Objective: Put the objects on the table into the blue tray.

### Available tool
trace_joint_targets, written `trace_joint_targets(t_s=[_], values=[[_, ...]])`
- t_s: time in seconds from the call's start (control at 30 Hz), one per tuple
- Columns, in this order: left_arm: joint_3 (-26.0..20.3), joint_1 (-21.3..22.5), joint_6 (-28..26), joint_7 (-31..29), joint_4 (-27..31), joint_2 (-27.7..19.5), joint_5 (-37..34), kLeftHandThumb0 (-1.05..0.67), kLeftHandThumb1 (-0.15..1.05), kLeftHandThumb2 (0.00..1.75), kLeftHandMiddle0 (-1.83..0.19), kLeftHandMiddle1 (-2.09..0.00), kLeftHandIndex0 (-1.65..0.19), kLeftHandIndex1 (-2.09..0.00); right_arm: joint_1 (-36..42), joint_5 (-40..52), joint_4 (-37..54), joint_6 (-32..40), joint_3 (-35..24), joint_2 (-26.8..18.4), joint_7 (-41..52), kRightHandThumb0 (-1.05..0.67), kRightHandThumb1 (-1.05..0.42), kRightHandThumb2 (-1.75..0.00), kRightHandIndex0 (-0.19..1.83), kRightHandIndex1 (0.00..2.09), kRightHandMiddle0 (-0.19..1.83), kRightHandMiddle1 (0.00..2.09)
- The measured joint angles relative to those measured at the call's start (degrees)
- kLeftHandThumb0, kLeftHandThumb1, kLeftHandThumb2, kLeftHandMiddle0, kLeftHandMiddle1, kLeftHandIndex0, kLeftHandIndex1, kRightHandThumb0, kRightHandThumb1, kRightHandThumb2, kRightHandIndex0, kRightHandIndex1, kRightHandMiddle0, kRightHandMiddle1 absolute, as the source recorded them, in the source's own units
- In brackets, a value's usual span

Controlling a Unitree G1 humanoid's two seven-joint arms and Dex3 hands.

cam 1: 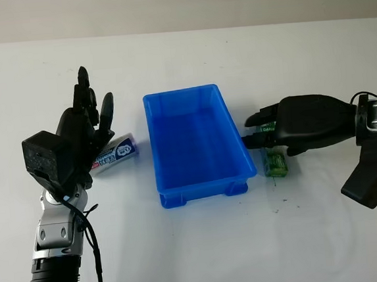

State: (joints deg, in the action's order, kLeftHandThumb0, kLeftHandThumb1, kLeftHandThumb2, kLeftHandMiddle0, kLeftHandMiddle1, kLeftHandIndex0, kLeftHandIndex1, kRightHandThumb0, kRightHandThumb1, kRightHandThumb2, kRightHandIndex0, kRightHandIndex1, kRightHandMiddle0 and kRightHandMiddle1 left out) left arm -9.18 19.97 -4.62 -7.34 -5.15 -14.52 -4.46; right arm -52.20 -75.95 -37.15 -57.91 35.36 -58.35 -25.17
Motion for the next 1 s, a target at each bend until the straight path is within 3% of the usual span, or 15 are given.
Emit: trace_joint_targets(t_s=[0.17, 0.2, 0.27, 0.4, 0.53, 0.9, 1.0], values=[[-0.06, 0.00, 0.02, -0.37, 0.00, -0.04, -0.13, -0.79, 1.05, 0.58, 0.19, 0.00, 0.19, 0.00, -0.36, -1.71, 0.04, 1.39, 1.13, 0.03, -2.70, -0.34, -0.91, -0.05, 0.39, 1.81, 0.42, 1.53], [-0.06, 0.00, 0.02, -0.40, 0.00, -0.04, -0.13, -0.79, 1.05, 0.58, 0.19, 0.00, 0.19, 0.00, -0.36, -1.70, -0.13, 1.48, 1.31, 0.11, -3.16, -0.35, -0.91, -0.05, 0.43, 1.90, 0.43, 1.53], [-0.07, 0.00, 0.03, -0.42, 0.00, -0.04, -0.19, -0.79, 1.05, 0.58, 0.19, 0.00, 0.19, 0.00, -0.37, -1.70, -1.21, 1.69, 1.65, 0.63, -4.70, -0.37, -0.92, -0.06, 0.55, 2.05, 0.45, 1.65], [-0.08, 0.00, 0.04, -0.45, 0.00, -0.04, -0.32, -0.79, 1.05, 0.58, 0.19, 0.00, 0.19, 0.00, -0.40, -1.97, -3.03, 2.40, 2.64, 1.29, -7.92, -0.42, -0.97, -0.06, 0.86, 2.09, 0.48, 2.00], [-0.08, 0.00, 0.04, -0.57, 0.00, -0.05, -0.41, -0.79, 1.05, 0.58, 0.19, 0.00, 0.19, 0.00, -0.39, -2.72, -3.06, 4.09, 3.74, 1.38, -8.80, -0.55, -1.04, -0.17, 1.05, 2.09, 0.66, 2.09], [-0.14, 0.00, 0.01, -0.44, 0.17, -0.09, -0.49, -0.79, 1.05, 0.58, 0.19, 0.00, 0.19, 0.00, -0.13, 9.86, -9.29, 3.87, 1.03, 4.39, 0.46, -0.46, -1.05, -0.15, 0.88, 2.09, 0.70, 2.09], [-0.13, 0.00, -0.01, -0.38, 0.21, -0.08, -0.49, -0.80, 1.05, 0.58, 0.19, 0.00, 0.19, 0.00, -0.28, 11.13, -9.94, 5.28, 0.29, 4.56, 3.10, -0.45, -1.05, -0.13, 0.81, 2.09, 0.62, 2.09]])
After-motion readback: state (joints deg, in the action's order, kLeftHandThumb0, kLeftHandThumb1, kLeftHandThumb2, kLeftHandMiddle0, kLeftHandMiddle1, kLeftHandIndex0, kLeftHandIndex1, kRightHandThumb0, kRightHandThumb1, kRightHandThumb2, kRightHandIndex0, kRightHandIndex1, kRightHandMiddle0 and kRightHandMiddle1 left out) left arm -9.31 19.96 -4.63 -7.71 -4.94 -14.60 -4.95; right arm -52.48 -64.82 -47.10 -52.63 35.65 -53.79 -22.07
